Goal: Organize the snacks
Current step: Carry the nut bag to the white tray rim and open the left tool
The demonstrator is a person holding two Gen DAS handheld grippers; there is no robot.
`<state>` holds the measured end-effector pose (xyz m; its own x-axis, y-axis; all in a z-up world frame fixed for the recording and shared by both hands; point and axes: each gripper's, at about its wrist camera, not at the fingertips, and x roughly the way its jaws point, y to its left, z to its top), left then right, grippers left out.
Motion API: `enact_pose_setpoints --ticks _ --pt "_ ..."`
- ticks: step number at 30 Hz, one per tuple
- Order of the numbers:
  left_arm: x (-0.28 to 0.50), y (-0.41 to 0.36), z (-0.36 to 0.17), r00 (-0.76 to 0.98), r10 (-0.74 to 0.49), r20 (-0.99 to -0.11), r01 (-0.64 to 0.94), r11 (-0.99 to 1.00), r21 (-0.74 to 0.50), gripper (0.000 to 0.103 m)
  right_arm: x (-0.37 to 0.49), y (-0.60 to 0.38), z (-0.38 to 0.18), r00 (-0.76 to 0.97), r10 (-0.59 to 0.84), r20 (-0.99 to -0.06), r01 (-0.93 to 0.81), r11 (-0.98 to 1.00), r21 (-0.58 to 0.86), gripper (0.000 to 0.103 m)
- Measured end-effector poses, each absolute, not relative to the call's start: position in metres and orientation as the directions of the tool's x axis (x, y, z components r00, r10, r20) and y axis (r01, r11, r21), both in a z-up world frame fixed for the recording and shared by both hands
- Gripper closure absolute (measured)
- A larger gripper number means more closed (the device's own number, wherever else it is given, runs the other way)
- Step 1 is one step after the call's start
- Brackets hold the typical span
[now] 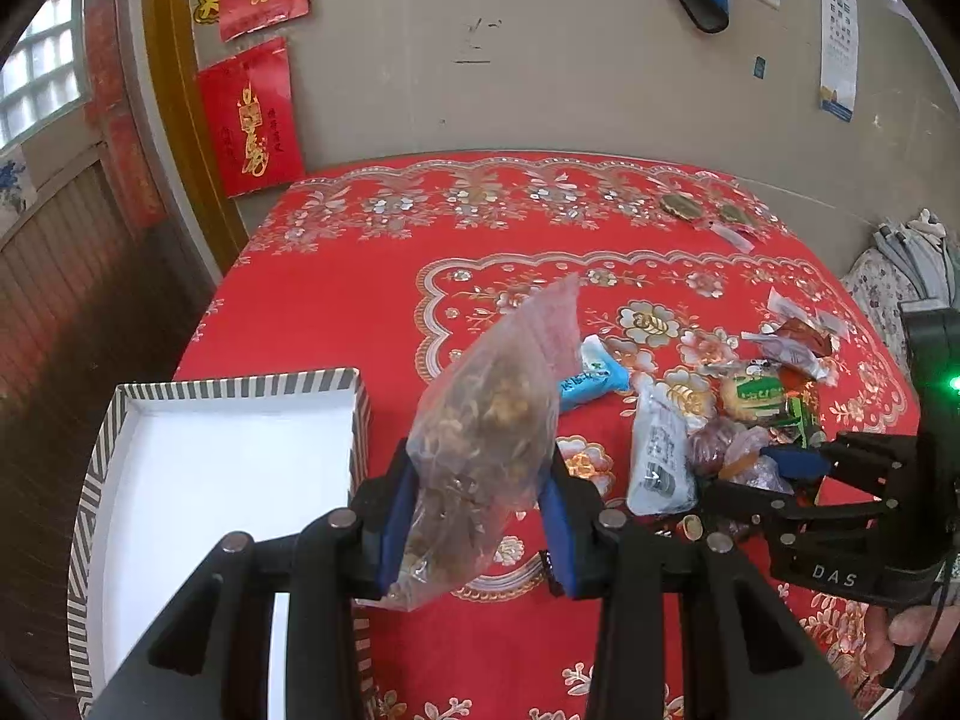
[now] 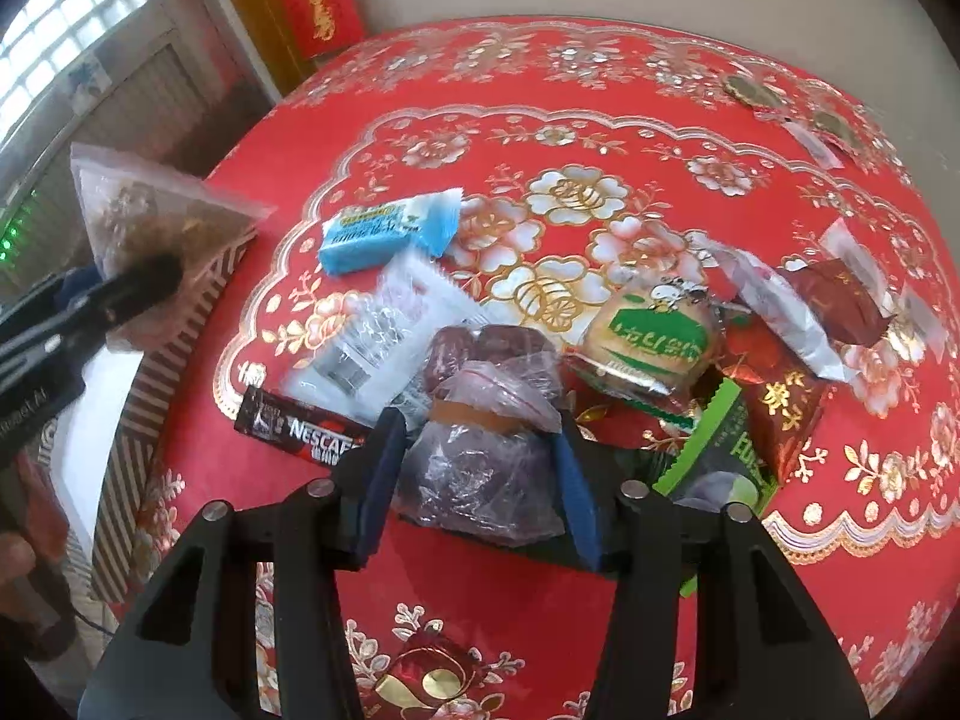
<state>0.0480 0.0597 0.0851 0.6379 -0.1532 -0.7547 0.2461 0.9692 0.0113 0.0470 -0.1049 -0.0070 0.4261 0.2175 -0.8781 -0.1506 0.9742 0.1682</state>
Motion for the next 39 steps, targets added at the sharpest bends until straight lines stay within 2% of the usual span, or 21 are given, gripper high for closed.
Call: enact_pose_setpoints --ticks 4,5,8,10,21,23,27,29,34,36,37,39 --pt "0.044 0.064 0.089 0.645 -0.151 -0.749 0.243 0.97 0.015 0.062 0.039 -0.109 0.004 0.48 0.244 -0.842 -0.148 0.969 0.197 0.061" --pt "0.043 0.065 0.09 0.648 -0.149 -0.747 0.242 0.97 0.016 0.062 0.035 -0.107 0.012 0.503 0.246 -0.829 -0.158 0.969 0.192 0.075" --pt "0.041 0.071 0.094 0.655 -0.144 -0.741 0.232 0.973 0.016 0.062 0.03 -0.098 0.023 0.516 0.25 -0.819 -0.184 0.966 0.179 0.082" --pt "0.041 0.074 0.095 0.656 -0.143 -0.741 0.227 0.974 0.013 0.062 0.031 -0.095 0.022 0.511 0.224 -0.83 -0.181 0.972 0.151 0.083" --pt "0.038 0.073 0.091 0.648 -0.157 -0.745 0.239 0.971 0.003 0.062 0.017 -0.108 0.013 0.412 0.251 -0.876 -0.19 0.964 0.187 0.081" --pt "0.037 0.073 0.091 0.65 -0.155 -0.744 0.239 0.971 0.006 0.061 0.017 -0.106 0.013 0.394 0.237 -0.888 -0.212 0.964 0.163 0.072" --pt "0.037 0.077 0.092 0.653 -0.148 -0.743 0.229 0.973 0.008 0.061 0.013 -0.101 0.01 0.375 0.244 -0.894 -0.248 0.956 0.157 0.069" --pt "0.037 0.077 0.092 0.654 -0.145 -0.743 0.225 0.974 0.008 0.061 0.014 -0.101 0.005 0.376 0.228 -0.898 -0.248 0.959 0.14 0.063" --pt "0.036 0.075 0.09 0.65 -0.148 -0.745 0.229 0.973 0.006 0.061 0.012 -0.101 0.009 0.376 0.254 -0.891 -0.25 0.954 0.166 0.062" --pt "0.035 0.074 0.089 0.65 -0.149 -0.745 0.232 0.973 0.008 0.061 0.014 -0.096 0.003 0.365 0.205 -0.908 -0.25 0.961 0.117 0.062" --pt "0.034 0.074 0.088 0.65 -0.149 -0.745 0.233 0.972 0.009 0.061 0.014 -0.094 0.0 0.362 0.182 -0.914 -0.253 0.963 0.092 0.058" --pt "0.033 0.074 0.086 0.648 -0.15 -0.747 0.236 0.972 0.009 0.061 0.015 -0.093 -0.007 0.359 0.181 -0.916 -0.247 0.964 0.093 0.057"
